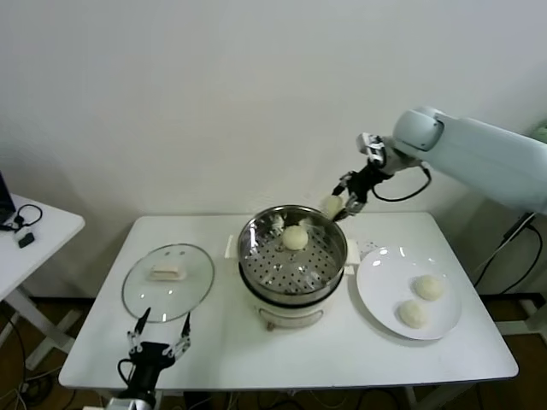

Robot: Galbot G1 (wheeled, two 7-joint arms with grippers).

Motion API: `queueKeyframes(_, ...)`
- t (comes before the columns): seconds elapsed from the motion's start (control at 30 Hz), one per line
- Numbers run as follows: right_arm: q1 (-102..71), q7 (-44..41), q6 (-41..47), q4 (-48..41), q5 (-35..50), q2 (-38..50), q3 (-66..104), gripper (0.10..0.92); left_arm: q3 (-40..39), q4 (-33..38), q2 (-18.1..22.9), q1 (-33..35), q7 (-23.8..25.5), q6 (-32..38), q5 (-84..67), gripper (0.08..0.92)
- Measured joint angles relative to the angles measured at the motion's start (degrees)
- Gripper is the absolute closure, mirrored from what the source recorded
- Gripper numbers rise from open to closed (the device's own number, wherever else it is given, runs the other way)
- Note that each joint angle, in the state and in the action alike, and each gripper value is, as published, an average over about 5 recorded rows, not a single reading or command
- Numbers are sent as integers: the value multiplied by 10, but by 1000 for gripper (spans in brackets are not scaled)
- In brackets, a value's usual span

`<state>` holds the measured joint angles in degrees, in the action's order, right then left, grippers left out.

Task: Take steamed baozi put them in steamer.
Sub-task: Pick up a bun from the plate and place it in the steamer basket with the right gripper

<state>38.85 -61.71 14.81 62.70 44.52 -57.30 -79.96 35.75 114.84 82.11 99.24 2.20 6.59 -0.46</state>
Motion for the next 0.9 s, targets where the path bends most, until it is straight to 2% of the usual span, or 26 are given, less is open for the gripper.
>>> queueKeyframes(0.47, -64, 8, 11, -34, 2, -125, 0, 355, 8, 8, 4, 17, -2, 5, -3, 177)
queueKeyframes(0.9, -109, -1, 7, -84, -42, -181, 7, 355, 13, 5, 6, 28, -4, 10, -11, 177)
